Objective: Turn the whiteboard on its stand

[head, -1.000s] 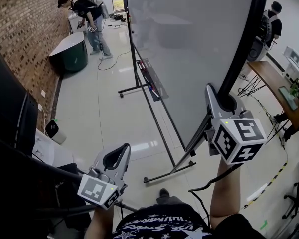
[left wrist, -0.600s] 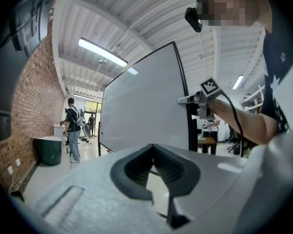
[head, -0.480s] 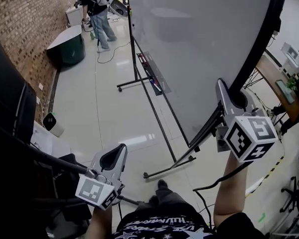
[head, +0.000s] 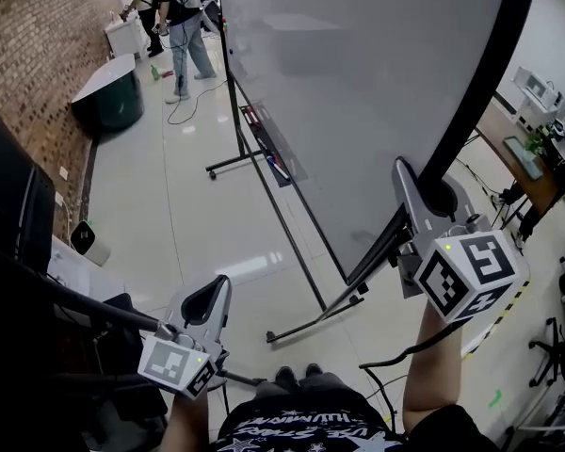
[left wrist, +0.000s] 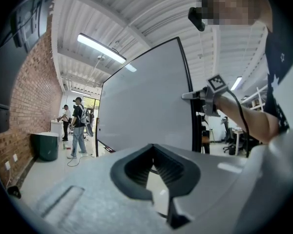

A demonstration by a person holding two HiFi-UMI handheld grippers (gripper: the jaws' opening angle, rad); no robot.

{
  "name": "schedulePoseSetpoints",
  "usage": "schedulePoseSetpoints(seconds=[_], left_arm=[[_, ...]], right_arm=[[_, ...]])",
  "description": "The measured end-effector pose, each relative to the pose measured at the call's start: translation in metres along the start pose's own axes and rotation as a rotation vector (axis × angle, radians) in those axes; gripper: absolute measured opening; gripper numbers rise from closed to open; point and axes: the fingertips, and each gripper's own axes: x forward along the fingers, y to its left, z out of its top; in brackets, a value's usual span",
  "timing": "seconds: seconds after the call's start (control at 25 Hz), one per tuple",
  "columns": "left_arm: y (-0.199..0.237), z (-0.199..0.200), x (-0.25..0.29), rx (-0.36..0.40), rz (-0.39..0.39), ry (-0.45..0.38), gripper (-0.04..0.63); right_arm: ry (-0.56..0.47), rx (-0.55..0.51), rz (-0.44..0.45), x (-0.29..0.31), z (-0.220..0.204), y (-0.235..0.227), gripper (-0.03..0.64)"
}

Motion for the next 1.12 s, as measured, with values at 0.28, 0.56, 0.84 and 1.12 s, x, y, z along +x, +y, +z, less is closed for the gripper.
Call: schedulePoseSetpoints(seconds=[0.28, 0.56, 0.84, 1.12], left_arm=[[-0.023, 0.007, -0.002, 0.030, 0.026, -0.014, 0.005], [-0.054, 0.007, -0.014, 0.028, 0.035, -0.009, 0.005], [-0.066, 0.009, -0.032, 0.076, 0.080, 0.001, 0.005], [-0.094, 0.014, -0.042, 0.087, 0.086, -0.016, 0.005]], right_arm=[[-0.030, 0.008, 0.023, -0.023, 0.001, 0.000, 0.049], [-0.046, 0.013, 0.028, -0.040, 0.000, -0.004, 0.051], [-0.053, 0.010, 0.043, -0.054, 0.001, -0.001, 0.051], [-0.057, 0.003, 0.046, -0.076, 0.000, -0.004, 0.053]])
